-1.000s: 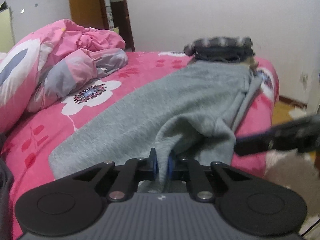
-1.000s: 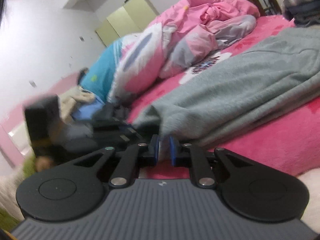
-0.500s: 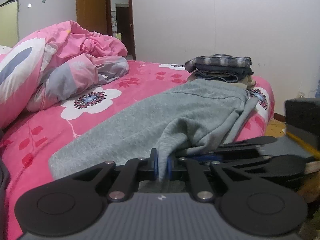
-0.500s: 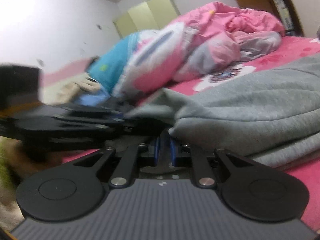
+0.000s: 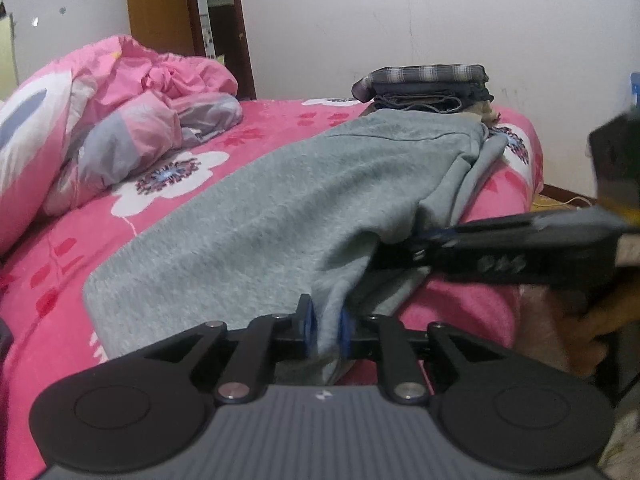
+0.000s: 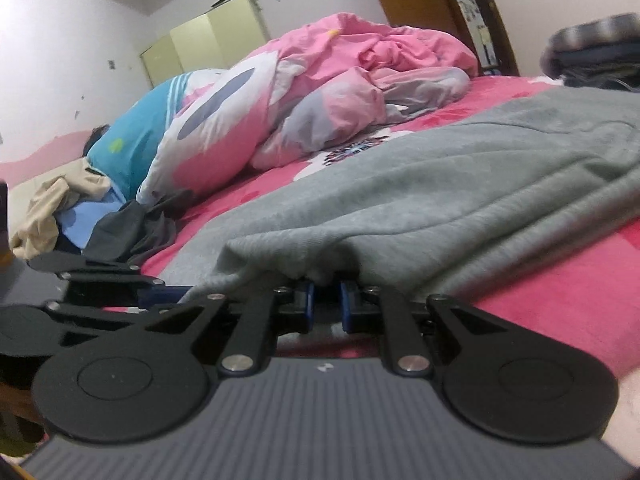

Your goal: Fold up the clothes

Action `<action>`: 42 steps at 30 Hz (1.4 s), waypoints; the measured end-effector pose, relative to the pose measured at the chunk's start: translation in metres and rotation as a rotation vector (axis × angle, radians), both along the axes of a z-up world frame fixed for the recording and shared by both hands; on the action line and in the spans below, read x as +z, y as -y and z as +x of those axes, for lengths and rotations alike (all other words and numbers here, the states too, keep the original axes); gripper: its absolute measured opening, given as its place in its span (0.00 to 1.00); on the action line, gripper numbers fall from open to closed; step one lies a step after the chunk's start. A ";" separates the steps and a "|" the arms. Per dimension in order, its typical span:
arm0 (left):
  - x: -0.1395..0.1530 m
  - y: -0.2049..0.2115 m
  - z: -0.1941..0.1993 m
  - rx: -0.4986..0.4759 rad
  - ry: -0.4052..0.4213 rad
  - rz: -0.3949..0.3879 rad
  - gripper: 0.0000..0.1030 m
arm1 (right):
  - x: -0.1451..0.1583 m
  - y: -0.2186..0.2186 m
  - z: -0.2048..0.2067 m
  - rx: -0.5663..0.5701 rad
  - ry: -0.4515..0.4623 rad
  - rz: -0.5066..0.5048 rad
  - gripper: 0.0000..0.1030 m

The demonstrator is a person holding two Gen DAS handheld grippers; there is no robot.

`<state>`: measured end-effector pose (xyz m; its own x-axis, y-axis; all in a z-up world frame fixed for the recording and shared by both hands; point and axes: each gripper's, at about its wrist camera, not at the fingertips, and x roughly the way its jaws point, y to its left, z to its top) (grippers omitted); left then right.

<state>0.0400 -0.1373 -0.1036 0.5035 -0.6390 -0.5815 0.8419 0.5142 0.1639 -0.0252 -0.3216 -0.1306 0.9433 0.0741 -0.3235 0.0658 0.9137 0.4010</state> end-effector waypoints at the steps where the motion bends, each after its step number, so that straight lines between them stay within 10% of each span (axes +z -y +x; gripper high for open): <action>1: 0.000 0.000 -0.002 0.004 0.016 0.009 0.28 | 0.002 0.003 -0.005 0.000 -0.005 0.009 0.13; 6: 0.003 -0.012 -0.004 0.048 0.042 0.020 0.47 | 0.021 0.019 -0.035 0.025 0.011 0.018 0.41; 16: 0.008 -0.039 0.014 0.185 -0.022 -0.016 0.49 | 0.054 0.000 0.002 0.248 0.086 -0.184 0.42; 19: 0.008 -0.041 0.016 0.220 -0.024 -0.028 0.43 | 0.050 -0.014 0.019 0.332 0.046 -0.300 0.26; 20: 0.008 -0.042 0.017 0.233 -0.028 -0.033 0.41 | 0.048 -0.017 0.020 0.346 0.030 -0.339 0.07; 29: 0.004 -0.054 0.027 0.273 -0.091 -0.051 0.42 | 0.025 -0.022 -0.005 0.443 -0.015 -0.613 0.04; 42: 0.037 -0.090 0.021 0.230 -0.211 -0.290 0.50 | 0.021 -0.031 -0.008 0.394 -0.017 -0.630 0.04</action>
<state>0.0606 -0.0473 -0.0671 0.5413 -0.6761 -0.4999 0.6990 0.6922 -0.1793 -0.0332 -0.2905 -0.1095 0.8796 0.2017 -0.4309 -0.3130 0.9274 -0.2048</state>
